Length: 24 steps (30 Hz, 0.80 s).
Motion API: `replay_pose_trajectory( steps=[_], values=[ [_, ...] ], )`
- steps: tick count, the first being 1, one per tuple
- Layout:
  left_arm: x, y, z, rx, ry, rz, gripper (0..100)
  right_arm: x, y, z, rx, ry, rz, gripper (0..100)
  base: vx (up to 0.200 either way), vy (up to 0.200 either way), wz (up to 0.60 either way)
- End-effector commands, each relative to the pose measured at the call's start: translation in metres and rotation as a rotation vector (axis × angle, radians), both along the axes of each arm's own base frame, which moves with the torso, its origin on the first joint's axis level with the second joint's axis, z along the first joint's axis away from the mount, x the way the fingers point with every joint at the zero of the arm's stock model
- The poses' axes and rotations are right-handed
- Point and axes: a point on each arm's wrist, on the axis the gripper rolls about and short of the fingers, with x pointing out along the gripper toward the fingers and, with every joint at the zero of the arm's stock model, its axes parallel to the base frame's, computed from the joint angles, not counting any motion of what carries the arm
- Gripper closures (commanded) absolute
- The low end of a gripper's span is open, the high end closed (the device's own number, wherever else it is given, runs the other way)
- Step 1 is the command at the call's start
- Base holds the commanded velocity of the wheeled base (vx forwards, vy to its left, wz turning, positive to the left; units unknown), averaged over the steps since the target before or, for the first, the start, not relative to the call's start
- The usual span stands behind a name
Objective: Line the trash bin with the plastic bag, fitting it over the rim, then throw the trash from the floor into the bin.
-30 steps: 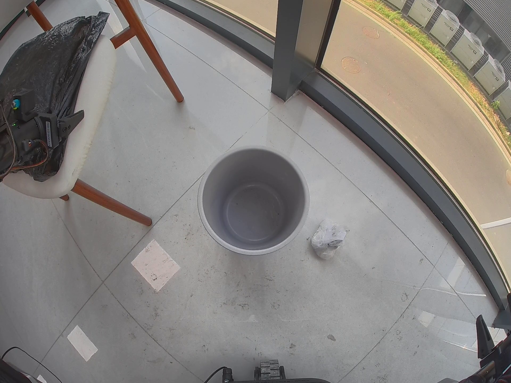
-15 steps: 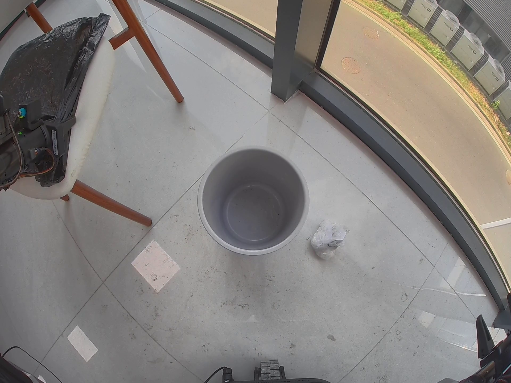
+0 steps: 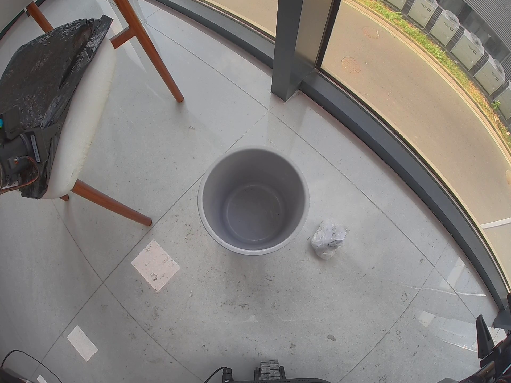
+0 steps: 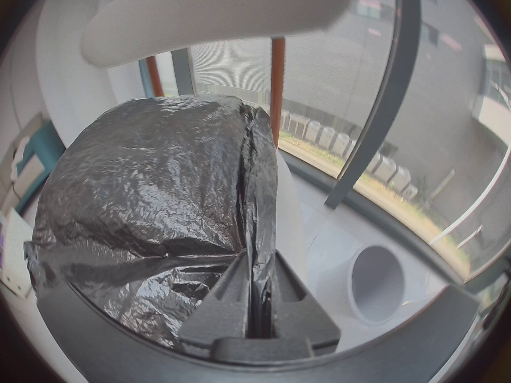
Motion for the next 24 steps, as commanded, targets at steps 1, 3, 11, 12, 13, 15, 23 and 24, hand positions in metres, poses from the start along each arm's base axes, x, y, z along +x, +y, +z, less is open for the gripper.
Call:
replay_pose_trajectory(
  steps=[1,3,11,12,13,15,23,24],
  values=[
    [-0.054,-0.005,0.025,-0.100,-0.120,-0.041,100,0.000,0.000,-0.005,-0.001,-0.001,0.001,0,0.000,0.000,0.00],
    [-0.059,-0.007,0.027,-0.122,-0.126,-0.059,100,0.000,0.000,-0.005,-0.001,0.001,0.001,0,0.000,0.000,0.00],
    [-0.114,-0.031,0.023,-0.307,-0.091,-0.391,100,0.000,0.000,-0.005,-0.001,-0.001,0.001,0,0.000,0.000,0.00],
    [-0.115,-0.032,0.023,-0.316,-0.088,-0.400,100,0.000,0.000,-0.005,-0.001,-0.001,0.001,0,0.000,0.000,0.00],
    [-0.115,-0.031,0.022,-0.321,-0.083,-0.398,100,0.000,0.000,-0.005,-0.001,-0.001,0.001,0,0.000,0.000,0.00],
    [-0.114,-0.028,0.017,-0.329,-0.079,-0.348,100,0.000,0.000,-0.005,-0.001,0.001,0.001,0,0.000,0.000,0.00],
    [-0.092,-0.001,0.017,-0.238,-0.085,-0.160,100,0.000,0.000,-0.005,-0.001,-0.001,0.001,0,0.000,0.000,0.00],
    [-0.086,0.003,0.016,-0.196,-0.079,-0.148,100,0.000,0.000,-0.005,-0.001,-0.001,0.001,0,0.000,0.000,0.00]
  ],
)
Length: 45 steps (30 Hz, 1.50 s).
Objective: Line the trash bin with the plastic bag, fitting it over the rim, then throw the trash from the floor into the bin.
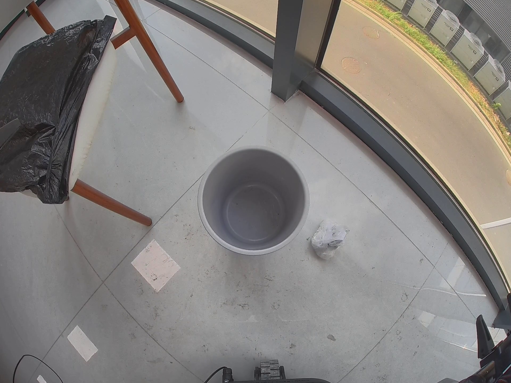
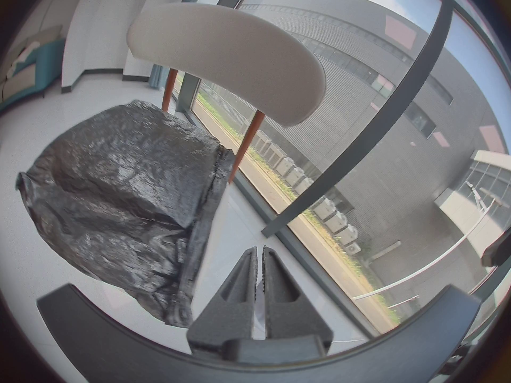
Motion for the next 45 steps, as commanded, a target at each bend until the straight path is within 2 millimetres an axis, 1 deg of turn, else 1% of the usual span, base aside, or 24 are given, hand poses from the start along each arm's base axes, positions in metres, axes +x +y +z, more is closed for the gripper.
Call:
replay_pose_trajectory(
  steps=[1,2,3,6,7,8,10,12,14,19,21,24,27,33,35,39,45],
  values=[
    [0.027,0.021,-0.002,0.124,0.023,0.086,100,0.000,0.000,-0.005,-0.001,0.001,0.001,0,0.000,0.000,0.00],
    [0.029,0.023,-0.003,0.138,0.027,0.094,0,0.000,0.000,-0.005,-0.001,-0.001,0.001,0,0.000,0.000,0.00],
    [0.042,0.032,-0.007,0.228,0.039,0.126,0,0.000,0.000,-0.005,-0.001,-0.001,0.001,0,0.000,0.000,0.00],
    [0.067,0.045,-0.015,0.391,0.056,0.202,0,0.000,0.000,-0.005,-0.001,-0.001,0.001,0,0.000,0.000,0.00],
    [0.068,0.045,-0.016,0.396,0.057,0.205,0,0.000,0.000,-0.005,-0.001,-0.001,0.001,0,0.000,0.000,0.00],
    [0.080,0.043,-0.018,0.436,0.064,0.187,0,0.000,0.000,-0.005,-0.001,-0.001,0.001,0,0.000,0.000,0.00],
    [0.090,0.035,-0.019,0.428,0.067,0.147,0,0.000,0.000,-0.005,-0.001,-0.001,0.001,0,0.000,0.000,0.00],
    [0.100,0.033,-0.024,0.417,0.099,0.128,0,0.000,0.000,-0.005,0.000,-0.001,0.001,0,0.000,0.000,0.00],
    [0.106,0.031,-0.025,0.417,0.111,0.121,0,0.000,0.000,-0.005,0.000,-0.001,0.001,0,0.000,0.000,0.00],
    [0.112,0.021,-0.021,0.424,0.103,0.135,0,0.000,0.000,-0.005,0.004,0.001,-0.010,0,0.000,0.000,0.00],
    [0.113,0.014,-0.020,0.425,0.099,0.124,0,0.000,0.000,-0.005,0.004,0.001,-0.010,0,0.000,0.000,0.00],
    [0.116,0.010,-0.021,0.436,0.100,0.125,0,0.000,0.000,-0.005,0.004,0.001,-0.010,0,0.000,0.000,0.00],
    [0.125,0.011,-0.027,0.484,0.116,0.142,0,0.000,0.000,-0.005,0.004,0.001,-0.010,0,0.000,0.000,0.00],
    [0.128,0.013,-0.027,0.659,0.095,0.209,0,0.000,0.000,-0.005,0.004,-0.001,-0.010,0,0.000,0.000,0.00],
    [0.128,0.014,-0.028,0.686,0.096,0.215,0,0.000,0.000,-0.005,0.004,-0.001,-0.010,0,0.000,0.000,0.00],
    [0.135,0.016,-0.035,0.737,0.110,0.214,0,0.000,0.000,-0.005,0.004,-0.001,-0.010,0,0.000,0.000,0.00],
    [0.135,0.017,-0.036,0.786,0.108,0.220,0,0.000,0.000,-0.005,0.004,-0.001,-0.010,0,0.000,0.000,0.00]
  ],
)
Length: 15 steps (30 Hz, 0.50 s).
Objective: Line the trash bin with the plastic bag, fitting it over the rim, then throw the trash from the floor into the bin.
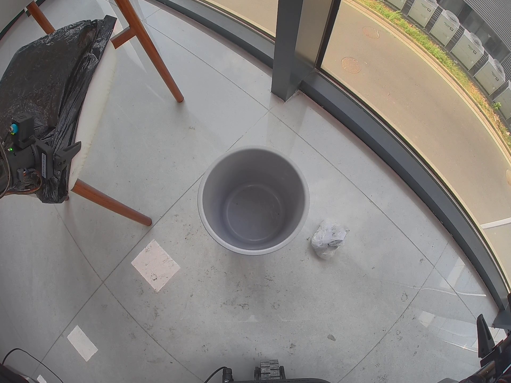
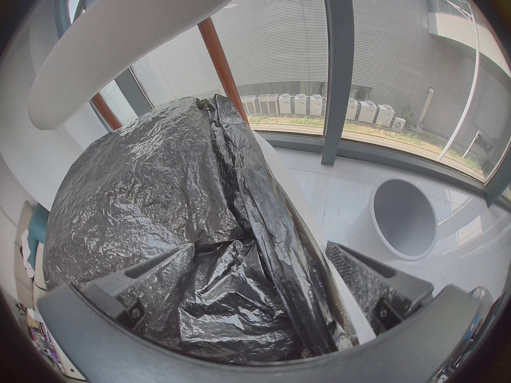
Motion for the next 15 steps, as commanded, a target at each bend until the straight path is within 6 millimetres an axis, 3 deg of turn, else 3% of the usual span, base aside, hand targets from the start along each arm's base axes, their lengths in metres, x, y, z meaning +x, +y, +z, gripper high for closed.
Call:
replay_pose_trajectory(
  steps=[1,2,12,15],
  values=[
    [0.002,0.001,-0.003,0.000,0.011,0.004,0,0.000,0.000,-0.005,0.000,0.000,0.001,0,0.000,0.000,0.00],
    [0.002,0.001,-0.003,0.000,0.013,0.009,100,0.000,0.000,-0.005,0.000,0.000,0.001,0,0.000,0.000,0.00],
    [0.001,0.004,-0.004,-0.011,0.026,0.027,100,0.000,0.000,-0.005,0.000,0.000,0.001,0,0.000,0.000,0.00],
    [-0.002,0.013,-0.004,-0.017,0.033,0.062,100,0.000,0.000,-0.005,0.000,0.000,0.001,0,0.000,0.000,0.00]
  ],
)
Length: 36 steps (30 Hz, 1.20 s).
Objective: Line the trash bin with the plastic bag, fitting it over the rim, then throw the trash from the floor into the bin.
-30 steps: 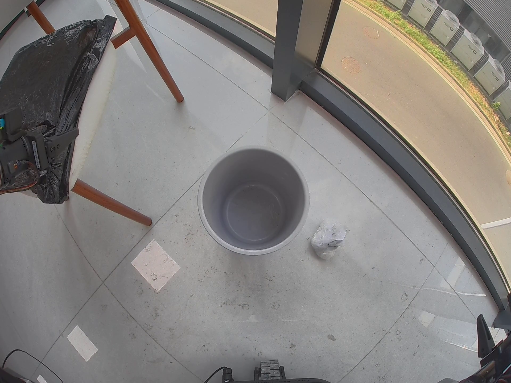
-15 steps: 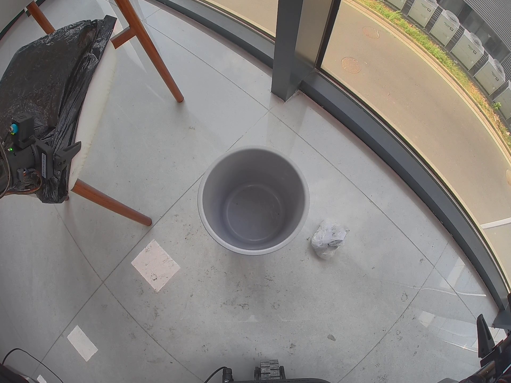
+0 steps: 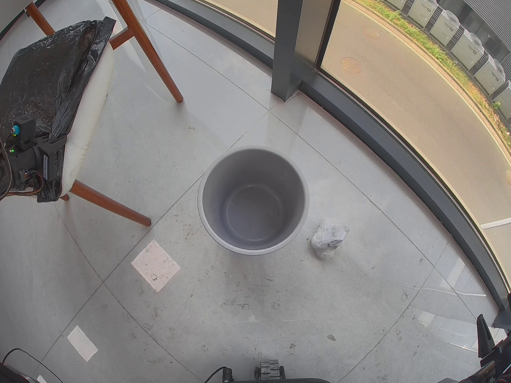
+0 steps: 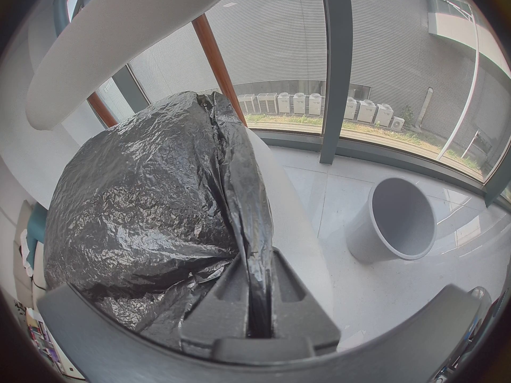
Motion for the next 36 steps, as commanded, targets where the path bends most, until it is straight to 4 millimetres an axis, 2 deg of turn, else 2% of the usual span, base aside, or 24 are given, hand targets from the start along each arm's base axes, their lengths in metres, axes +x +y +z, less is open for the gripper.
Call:
replay_pose_trajectory(
  steps=[1,6,10,13,18,27,36],
  values=[
    [-0.003,0.009,-0.001,-0.007,0.012,0.039,100,0.000,0.000,-0.005,-0.001,0.000,0.000,0,0.000,0.000,0.00],
    [-0.010,0.007,0.002,-0.052,0.018,0.044,100,0.000,0.000,-0.005,-0.001,0.000,0.000,0,0.000,0.000,0.00],
    [-0.033,0.005,0.022,-0.117,-0.056,0.072,100,0.000,0.000,-0.005,-0.001,0.000,0.000,0,0.000,0.000,0.00],
    [-0.045,0.011,0.029,-0.130,-0.090,0.099,100,0.000,0.000,-0.005,-0.001,0.000,0.000,0,0.000,0.000,0.00],
    [-0.063,0.004,0.041,-0.136,-0.144,0.079,100,0.000,0.000,-0.005,-0.001,0.000,0.000,0,0.000,0.000,0.00],
    [-0.084,-0.007,0.046,-0.237,-0.172,0.008,100,0.000,0.000,-0.005,-0.001,0.000,0.000,0,0.000,0.000,0.00],
    [-0.123,-0.025,0.039,-0.515,-0.093,-0.169,100,0.000,0.000,-0.005,-0.001,0.000,0.000,0,0.000,0.000,0.00]
  ],
)
